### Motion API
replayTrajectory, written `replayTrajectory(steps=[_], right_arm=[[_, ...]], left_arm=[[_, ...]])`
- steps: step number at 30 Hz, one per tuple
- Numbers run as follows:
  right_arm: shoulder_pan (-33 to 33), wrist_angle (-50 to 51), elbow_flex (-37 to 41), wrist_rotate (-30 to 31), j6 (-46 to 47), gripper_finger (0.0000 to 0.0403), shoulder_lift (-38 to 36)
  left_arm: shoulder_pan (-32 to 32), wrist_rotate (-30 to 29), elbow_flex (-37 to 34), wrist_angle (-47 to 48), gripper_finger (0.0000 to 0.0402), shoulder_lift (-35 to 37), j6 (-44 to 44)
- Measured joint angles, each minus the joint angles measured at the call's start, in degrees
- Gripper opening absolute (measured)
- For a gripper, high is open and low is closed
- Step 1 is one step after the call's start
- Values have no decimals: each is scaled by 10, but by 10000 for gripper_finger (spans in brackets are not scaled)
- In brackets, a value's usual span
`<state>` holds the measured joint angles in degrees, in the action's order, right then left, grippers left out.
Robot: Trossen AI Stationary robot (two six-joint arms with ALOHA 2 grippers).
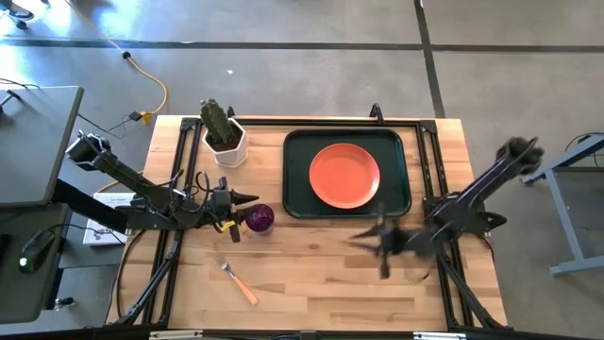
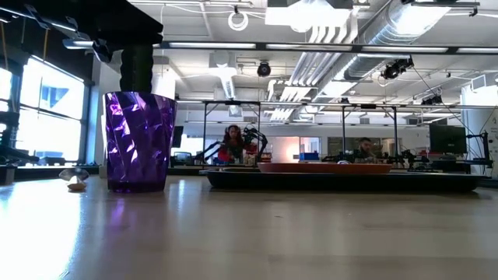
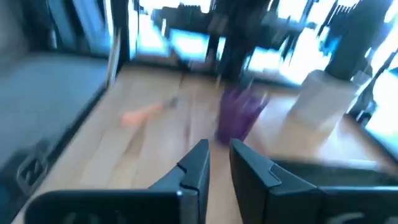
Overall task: Pick and place plate/cup/fork/spoon on tray
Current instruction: Put the purple cup on the black tray to the top left of the orange plate
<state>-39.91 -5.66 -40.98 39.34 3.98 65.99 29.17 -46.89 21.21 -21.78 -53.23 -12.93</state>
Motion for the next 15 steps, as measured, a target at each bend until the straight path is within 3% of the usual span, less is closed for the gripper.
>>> replayTrajectory(steps=[3, 6, 9, 15], right_arm=[[-9, -113, 102, 6, -91, 36, -117], [-10, -163, 198, 23, -151, 15, -212], [-2, -204, 265, 64, -159, 2, -291], [2, -207, 343, 55, -144, 6, -403]], left_arm=[[-1, 0, 0, 0, 111, 0, 0], [-11, 1, 0, 0, 111, 0, -23], [-26, 1, 0, 1, 111, -10, -37], [-63, 35, 0, 9, 121, -45, -63]])
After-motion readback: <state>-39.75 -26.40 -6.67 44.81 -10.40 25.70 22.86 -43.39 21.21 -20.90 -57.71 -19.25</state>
